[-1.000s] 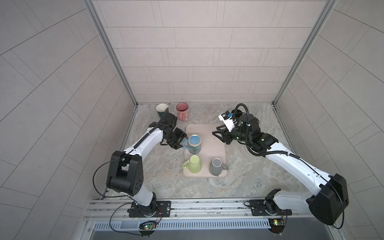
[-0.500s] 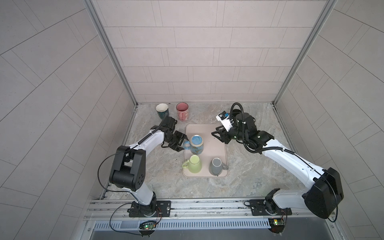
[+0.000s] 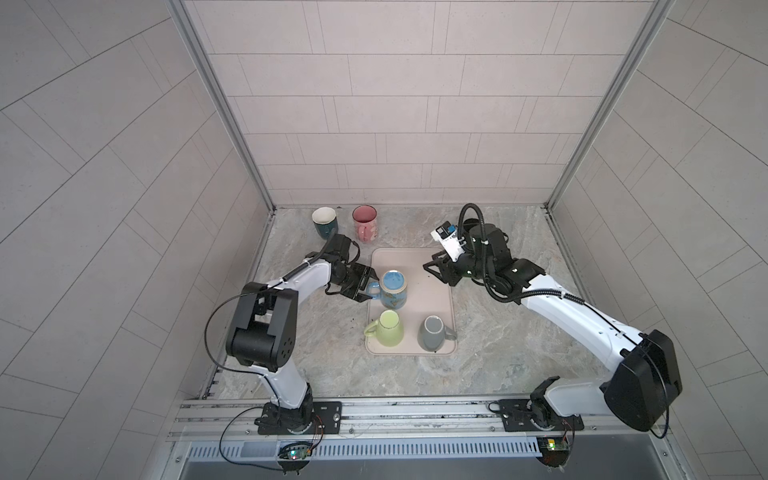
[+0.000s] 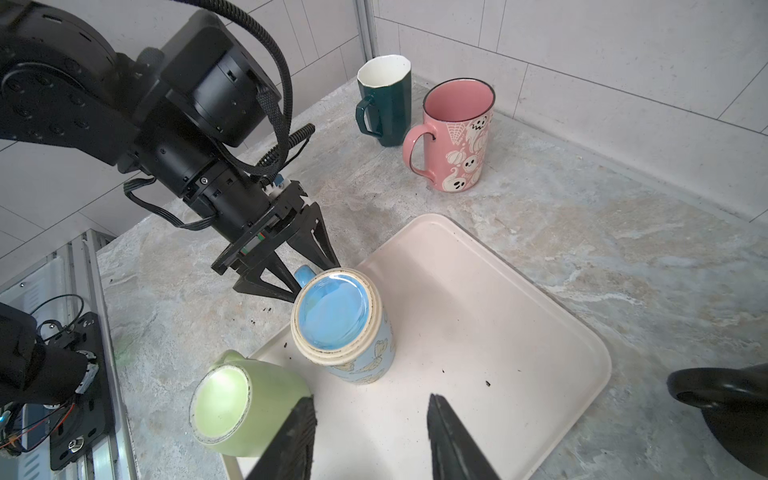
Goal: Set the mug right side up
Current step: 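Close the left gripper on the upside-down blue butterfly mug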
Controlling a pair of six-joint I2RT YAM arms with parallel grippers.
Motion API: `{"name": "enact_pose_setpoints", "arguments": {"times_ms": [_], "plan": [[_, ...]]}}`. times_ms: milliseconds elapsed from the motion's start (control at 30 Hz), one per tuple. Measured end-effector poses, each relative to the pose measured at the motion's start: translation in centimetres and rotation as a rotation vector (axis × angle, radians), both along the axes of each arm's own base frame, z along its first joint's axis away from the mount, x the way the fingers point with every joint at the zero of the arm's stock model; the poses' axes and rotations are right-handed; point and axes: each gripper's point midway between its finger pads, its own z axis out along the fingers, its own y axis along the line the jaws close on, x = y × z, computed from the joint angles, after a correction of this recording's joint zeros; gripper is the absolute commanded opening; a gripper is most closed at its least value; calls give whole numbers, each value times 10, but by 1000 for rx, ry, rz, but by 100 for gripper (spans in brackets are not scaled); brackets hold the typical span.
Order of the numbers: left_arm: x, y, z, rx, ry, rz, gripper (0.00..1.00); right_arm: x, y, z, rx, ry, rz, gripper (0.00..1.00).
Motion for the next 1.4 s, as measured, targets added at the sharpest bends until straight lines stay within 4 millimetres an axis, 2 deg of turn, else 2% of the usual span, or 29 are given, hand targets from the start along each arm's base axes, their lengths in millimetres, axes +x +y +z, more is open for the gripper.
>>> {"name": "enact_pose_setpoints", "arguments": {"times_ms": [200,500,600,733,900,1167,1400], "plan": [[2,-3,-2,-18,23,6,58,1,0,-3,-9,13,-1,45],[8,-8,3,-49,21,10,39,5,-2,-10,-22,27,-13,44],[11,-11,3,-64,19,9,30,6,-3,-11,-27,27,-20,43],[11,-13,6,-82,16,1,12,8,-3,-13,-32,30,-25,43],[10,-15,7,-95,25,1,0,9,-3,-13,-33,29,-28,42],[14,-17,7,-106,20,9,0,11,-6,-13,-39,25,-41,41],[33,-16,18,-84,-80,-1,0,12,-7,-13,-41,24,-48,41]]}}
